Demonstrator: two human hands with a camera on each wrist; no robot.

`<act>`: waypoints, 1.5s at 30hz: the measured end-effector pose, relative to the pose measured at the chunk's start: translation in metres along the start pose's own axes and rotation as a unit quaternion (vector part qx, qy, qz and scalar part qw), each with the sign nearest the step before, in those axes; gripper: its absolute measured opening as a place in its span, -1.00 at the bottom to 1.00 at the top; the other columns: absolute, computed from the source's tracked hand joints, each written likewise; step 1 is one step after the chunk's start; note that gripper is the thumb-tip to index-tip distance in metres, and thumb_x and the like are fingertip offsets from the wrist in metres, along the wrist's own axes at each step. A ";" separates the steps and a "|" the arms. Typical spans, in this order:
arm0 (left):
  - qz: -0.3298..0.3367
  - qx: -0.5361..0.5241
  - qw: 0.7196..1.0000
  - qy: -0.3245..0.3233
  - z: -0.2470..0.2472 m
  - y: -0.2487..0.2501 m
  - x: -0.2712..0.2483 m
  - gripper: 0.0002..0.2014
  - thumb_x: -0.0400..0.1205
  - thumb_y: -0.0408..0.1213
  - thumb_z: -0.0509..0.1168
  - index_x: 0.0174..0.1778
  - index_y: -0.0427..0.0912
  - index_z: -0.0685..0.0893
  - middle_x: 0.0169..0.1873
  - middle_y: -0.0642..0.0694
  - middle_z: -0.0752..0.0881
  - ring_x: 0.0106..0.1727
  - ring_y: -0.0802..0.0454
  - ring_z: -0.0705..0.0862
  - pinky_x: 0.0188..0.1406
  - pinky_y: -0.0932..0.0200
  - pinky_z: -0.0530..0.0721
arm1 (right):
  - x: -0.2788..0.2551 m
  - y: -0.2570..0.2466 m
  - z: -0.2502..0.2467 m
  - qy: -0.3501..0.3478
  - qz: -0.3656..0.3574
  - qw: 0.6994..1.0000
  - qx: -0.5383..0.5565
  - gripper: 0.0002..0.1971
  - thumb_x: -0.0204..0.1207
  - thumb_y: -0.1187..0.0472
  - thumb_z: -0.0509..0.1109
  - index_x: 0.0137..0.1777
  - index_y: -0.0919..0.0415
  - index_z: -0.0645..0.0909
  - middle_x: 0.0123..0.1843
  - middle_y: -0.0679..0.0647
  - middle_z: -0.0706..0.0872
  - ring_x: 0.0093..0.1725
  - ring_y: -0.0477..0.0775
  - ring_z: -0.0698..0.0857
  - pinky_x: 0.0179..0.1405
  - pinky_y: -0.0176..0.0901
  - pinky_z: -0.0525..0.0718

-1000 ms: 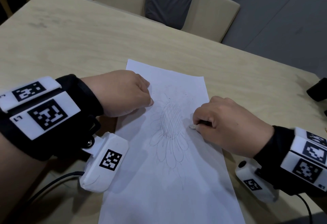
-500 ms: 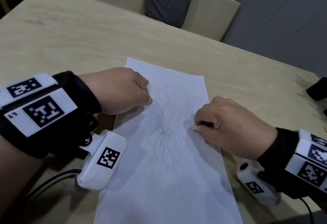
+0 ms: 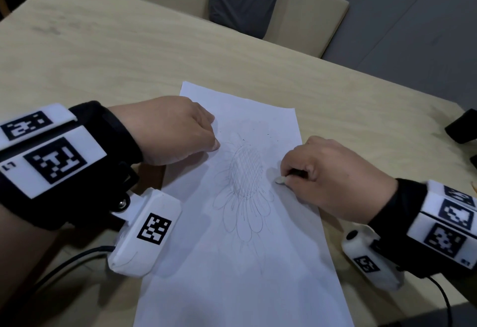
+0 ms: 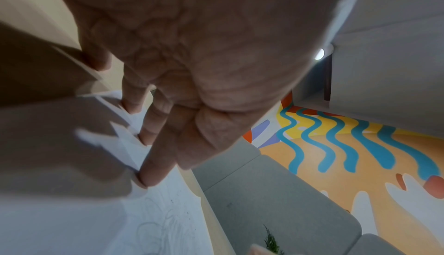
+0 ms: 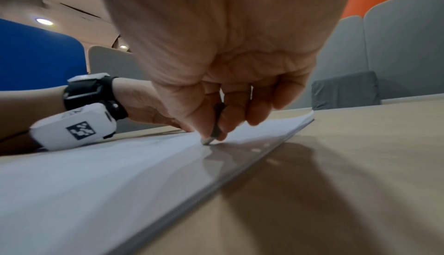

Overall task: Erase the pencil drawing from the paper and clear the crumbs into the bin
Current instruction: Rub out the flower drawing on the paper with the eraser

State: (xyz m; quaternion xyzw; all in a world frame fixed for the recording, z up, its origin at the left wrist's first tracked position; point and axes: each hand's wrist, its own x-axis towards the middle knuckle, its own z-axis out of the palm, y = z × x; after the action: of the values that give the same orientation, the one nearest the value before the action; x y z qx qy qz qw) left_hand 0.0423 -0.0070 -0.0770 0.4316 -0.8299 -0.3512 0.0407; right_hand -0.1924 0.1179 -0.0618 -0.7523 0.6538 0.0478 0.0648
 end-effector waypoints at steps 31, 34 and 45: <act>0.011 -0.007 1.000 0.017 0.000 0.000 0.002 -0.57 0.61 -0.08 0.36 -0.50 -0.27 0.53 0.07 -0.11 0.74 0.35 -0.14 0.64 0.33 -0.32 0.55 | -0.004 -0.002 -0.005 -0.004 0.028 0.999 0.014 -0.85 0.52 0.15 0.30 -0.26 0.09 0.62 -0.41 -0.07 0.64 -0.13 0.08 0.54 -0.17 -0.02 0.53; 0.007 -0.004 1.000 0.016 0.000 0.001 0.000 -0.56 0.62 -0.09 0.36 -0.49 -0.30 0.53 0.06 -0.07 0.75 0.35 -0.12 0.65 0.33 -0.30 0.56 | -0.004 -0.006 -0.005 0.001 0.001 1.000 -0.003 -0.87 0.47 0.18 0.29 -0.29 0.10 0.60 -0.42 -0.07 0.63 -0.18 0.08 0.53 -0.18 0.02 0.56; 0.015 -0.007 1.000 0.010 0.000 -0.001 0.000 -0.57 0.45 0.06 0.30 -0.48 -0.27 0.55 -0.16 0.03 0.73 0.35 -0.06 0.65 0.33 -0.27 0.57 | -0.003 -0.020 0.000 -0.020 -0.040 0.999 -0.007 -0.88 0.44 0.20 0.26 -0.29 0.06 0.57 -0.40 -0.10 0.61 -0.24 0.06 0.50 -0.17 0.09 0.59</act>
State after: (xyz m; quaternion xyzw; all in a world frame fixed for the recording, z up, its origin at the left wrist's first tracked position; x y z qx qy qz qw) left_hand 0.0426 -0.0078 -0.0774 0.4219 -0.8337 -0.3518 0.0572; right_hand -0.1732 0.1234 -0.0604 -0.7774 0.6213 0.0643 0.0747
